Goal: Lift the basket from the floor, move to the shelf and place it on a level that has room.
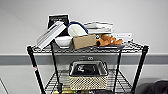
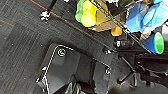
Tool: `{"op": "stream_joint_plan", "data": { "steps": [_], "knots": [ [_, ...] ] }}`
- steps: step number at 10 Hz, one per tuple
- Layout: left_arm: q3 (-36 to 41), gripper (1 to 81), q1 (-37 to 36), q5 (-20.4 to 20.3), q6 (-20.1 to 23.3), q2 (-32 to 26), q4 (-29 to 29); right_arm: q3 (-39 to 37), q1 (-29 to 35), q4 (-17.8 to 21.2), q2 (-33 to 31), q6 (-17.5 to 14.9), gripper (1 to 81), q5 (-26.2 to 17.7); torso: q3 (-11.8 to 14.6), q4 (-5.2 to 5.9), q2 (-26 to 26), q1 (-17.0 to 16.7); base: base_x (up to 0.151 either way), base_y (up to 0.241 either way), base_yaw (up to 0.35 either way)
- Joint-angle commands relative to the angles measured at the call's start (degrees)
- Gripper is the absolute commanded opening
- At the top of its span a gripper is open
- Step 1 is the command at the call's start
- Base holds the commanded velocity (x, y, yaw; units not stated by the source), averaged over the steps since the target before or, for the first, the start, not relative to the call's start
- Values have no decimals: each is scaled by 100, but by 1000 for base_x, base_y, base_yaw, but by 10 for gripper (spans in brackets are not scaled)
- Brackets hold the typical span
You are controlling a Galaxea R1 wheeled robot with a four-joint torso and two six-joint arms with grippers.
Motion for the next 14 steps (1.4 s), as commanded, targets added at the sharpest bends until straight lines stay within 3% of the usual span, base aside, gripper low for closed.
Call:
{"op": "stream_joint_plan", "data": {
  "steps": [1,6,9,14],
  "knots": [
    [-610,811,6,106,33,442,427,-513,91,-273,292,-17,811,-43,0,0,0,7,0,0,0],
    [-2016,811,278,115,85,1681,612,-1885,-410,-264,1444,-71,811,141,2,0,-2,7,0,0,0],
    [-2464,811,287,123,182,2130,638,-2411,-516,-273,1909,-88,811,238,4,0,-2,7,0,0,0],
    [-3414,811,287,167,349,2834,629,-3915,-744,-502,3122,-114,811,247,4,0,-5,7,0,0,0]
  ]
}}
